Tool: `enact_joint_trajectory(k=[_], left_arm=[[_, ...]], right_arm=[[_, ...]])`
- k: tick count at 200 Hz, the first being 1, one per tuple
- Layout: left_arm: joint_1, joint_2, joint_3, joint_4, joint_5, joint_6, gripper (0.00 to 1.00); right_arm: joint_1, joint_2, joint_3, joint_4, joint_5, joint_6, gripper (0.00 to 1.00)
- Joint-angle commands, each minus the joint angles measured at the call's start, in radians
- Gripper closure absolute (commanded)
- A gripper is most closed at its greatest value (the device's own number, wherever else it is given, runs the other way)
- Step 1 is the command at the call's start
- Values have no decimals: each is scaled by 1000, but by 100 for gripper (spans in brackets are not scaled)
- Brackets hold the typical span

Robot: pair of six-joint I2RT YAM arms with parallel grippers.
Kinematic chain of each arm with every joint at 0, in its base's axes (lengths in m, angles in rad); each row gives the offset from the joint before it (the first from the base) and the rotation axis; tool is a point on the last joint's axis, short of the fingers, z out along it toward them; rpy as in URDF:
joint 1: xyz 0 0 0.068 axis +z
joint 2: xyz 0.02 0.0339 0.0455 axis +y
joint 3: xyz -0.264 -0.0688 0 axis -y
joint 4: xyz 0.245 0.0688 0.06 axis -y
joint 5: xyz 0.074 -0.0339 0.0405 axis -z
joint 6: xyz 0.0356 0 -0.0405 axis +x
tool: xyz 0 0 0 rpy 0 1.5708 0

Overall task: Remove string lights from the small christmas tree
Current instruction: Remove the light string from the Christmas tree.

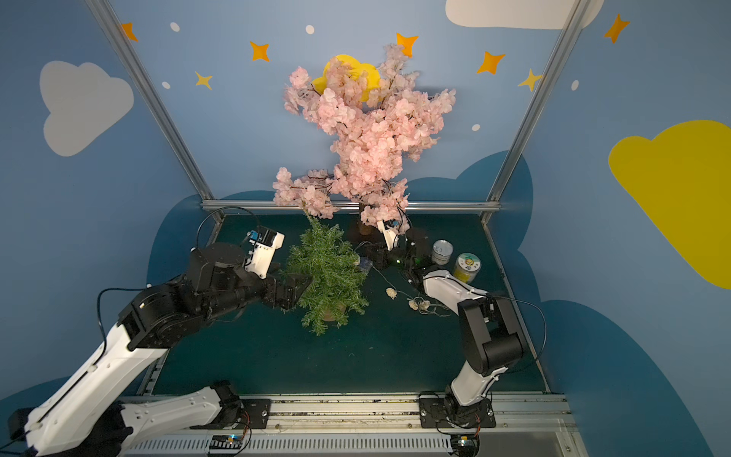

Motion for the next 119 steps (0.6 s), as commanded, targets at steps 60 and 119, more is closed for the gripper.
enact_joint_trajectory(k=[60, 119], left_arm=[[-1, 0, 21, -20, 3, -8, 0], [-2, -4, 21, -28, -6, -18, 1]], right_arm=[[-33, 19, 131, -82, 36, 42, 100], [-131, 54, 136, -82, 87, 143, 100]])
